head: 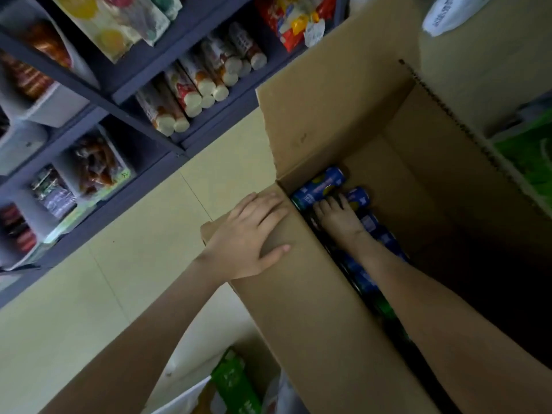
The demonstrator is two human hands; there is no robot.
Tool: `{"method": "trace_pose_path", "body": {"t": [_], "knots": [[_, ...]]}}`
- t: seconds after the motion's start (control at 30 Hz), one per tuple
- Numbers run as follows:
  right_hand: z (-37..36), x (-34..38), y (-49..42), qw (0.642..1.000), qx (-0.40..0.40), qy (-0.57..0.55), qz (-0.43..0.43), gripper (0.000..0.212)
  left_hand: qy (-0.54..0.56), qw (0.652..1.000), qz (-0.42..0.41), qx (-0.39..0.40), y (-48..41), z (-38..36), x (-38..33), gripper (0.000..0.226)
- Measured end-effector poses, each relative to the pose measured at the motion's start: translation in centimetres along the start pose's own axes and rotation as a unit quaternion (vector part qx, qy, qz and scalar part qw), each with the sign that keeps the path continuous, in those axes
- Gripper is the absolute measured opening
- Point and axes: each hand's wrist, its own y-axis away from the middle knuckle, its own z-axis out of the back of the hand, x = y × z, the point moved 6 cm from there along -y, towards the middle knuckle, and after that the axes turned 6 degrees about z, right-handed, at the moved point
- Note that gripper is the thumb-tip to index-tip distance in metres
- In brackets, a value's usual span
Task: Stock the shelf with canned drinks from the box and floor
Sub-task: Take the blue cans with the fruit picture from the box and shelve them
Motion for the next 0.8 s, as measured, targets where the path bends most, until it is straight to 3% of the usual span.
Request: {"method": "trace_pose_path", "body": {"t": [0.1,0.23,0.4,0.57,0.63,0.7,0.8], "knots": [[2.7,-1.9,3.4,0.99,-0.026,-0.131,-0.047,0.066,0.007,0.999,0.042,0.024,-0.2,0.8,-0.2,0.062],[10.1,-4.9,11.3,0.919,-0.155,-0.335,-0.139,0.069,0.043,0.991,0.125,0.013,-2.1,4.6,-3.8,0.061],[21.6,-8.0,24.3,0.818,-0.345,-0.398,-0.23,0.076,0.193,0.975,0.112,-0.024,-6.1,12.3,-16.0,0.071],[31.6,-11.7,38.9,0.729,-0.508,-0.388,-0.246,0.065,0.355,0.92,0.046,-0.163,-7.3,23.1,-29.6,0.062],[34.8,-13.6,44.7,0.713,-0.536,-0.381,-0.244,0.066,0.369,0.908,-0.017,-0.197,-7.6,27.5,-34.6,0.061],[37.8,-15.6,50.4,0.713,-0.559,-0.359,-0.224,0.067,0.382,0.904,-0.082,-0.177,-8.1,31.5,-39.5,0.053],[42.1,-17.5,58.4,0.751,-0.557,-0.311,-0.172,0.063,0.346,0.913,-0.184,-0.113,-8.2,36.8,-46.3,0.047]]}}
